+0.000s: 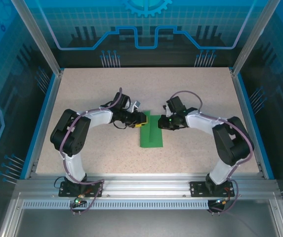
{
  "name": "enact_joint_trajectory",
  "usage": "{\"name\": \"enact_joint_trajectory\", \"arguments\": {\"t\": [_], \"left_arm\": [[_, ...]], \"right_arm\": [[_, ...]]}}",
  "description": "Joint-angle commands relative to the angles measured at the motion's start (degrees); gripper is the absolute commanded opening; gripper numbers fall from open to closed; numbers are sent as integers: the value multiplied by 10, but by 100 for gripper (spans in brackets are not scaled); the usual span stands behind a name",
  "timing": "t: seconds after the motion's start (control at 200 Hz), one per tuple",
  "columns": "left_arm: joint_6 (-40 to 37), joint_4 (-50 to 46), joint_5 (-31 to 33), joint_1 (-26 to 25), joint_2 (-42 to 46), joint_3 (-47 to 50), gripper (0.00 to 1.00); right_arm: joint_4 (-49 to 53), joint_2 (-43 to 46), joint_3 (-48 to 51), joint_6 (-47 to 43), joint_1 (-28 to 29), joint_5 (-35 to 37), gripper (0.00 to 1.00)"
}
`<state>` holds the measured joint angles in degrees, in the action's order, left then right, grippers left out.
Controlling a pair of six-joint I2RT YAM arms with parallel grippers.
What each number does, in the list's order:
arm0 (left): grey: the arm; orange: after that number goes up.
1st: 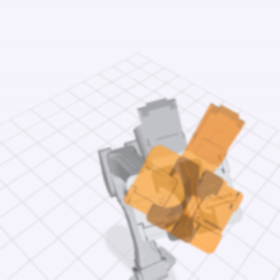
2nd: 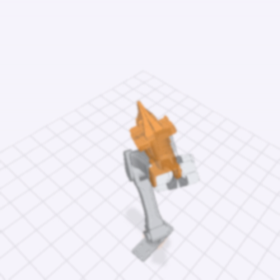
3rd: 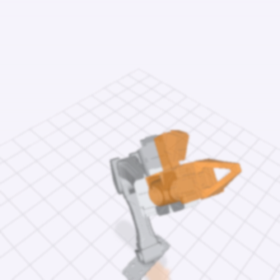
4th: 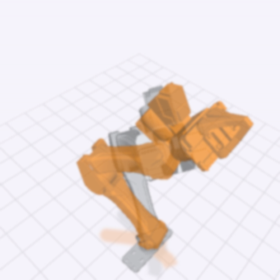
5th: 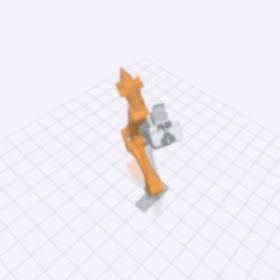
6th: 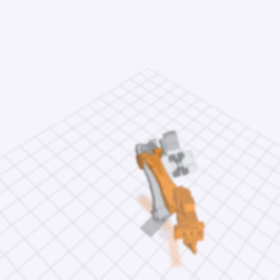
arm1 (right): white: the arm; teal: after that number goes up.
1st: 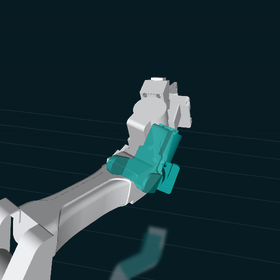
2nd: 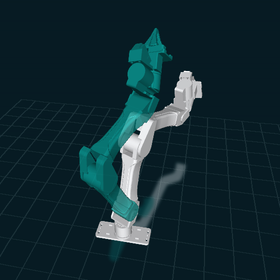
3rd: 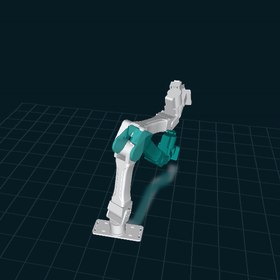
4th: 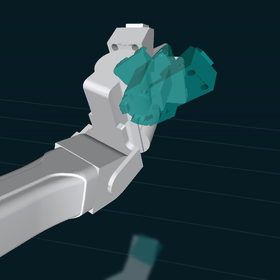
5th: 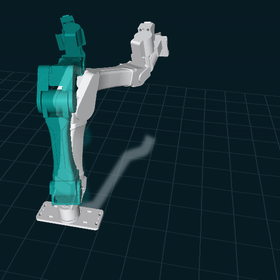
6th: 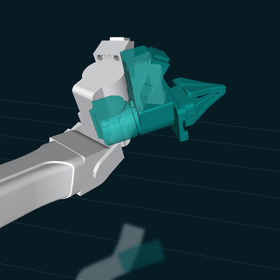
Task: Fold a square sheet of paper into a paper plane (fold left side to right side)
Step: First fold in half a square sheet of paper at the center of the table.
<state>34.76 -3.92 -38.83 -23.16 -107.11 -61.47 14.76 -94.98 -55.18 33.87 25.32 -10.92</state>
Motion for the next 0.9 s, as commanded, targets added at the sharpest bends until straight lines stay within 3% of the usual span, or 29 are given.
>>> {"name": "enact_joint_trajectory", "arguments": {"t": [0.0, 0.135, 0.235, 0.485, 0.71, 0.895], "left_arm": [[5, 5, -4, -4, -9, -11, 24], [1, -1, 1, -6, -10, -12, 10], [1, -4, 2, -6, -9, -13, 6], [2, -6, 4, -7, -12, -14, 4], [2, -8, 5, -7, -12, -15, 4], [1, -10, 7, -7, -7, -15, 4]], "right_arm": [[-45, 39, 19, 25, -22, -62, 27], [-57, 56, 20, 47, -27, -123, 41], [-62, 50, 17, 64, -26, -147, 49], [-68, 2, -2, 86, -1, -171, 54], [-83, -44, -21, 102, 17, -187, 47], [-68, -60, -35, 92, 20, -183, 23]]}}
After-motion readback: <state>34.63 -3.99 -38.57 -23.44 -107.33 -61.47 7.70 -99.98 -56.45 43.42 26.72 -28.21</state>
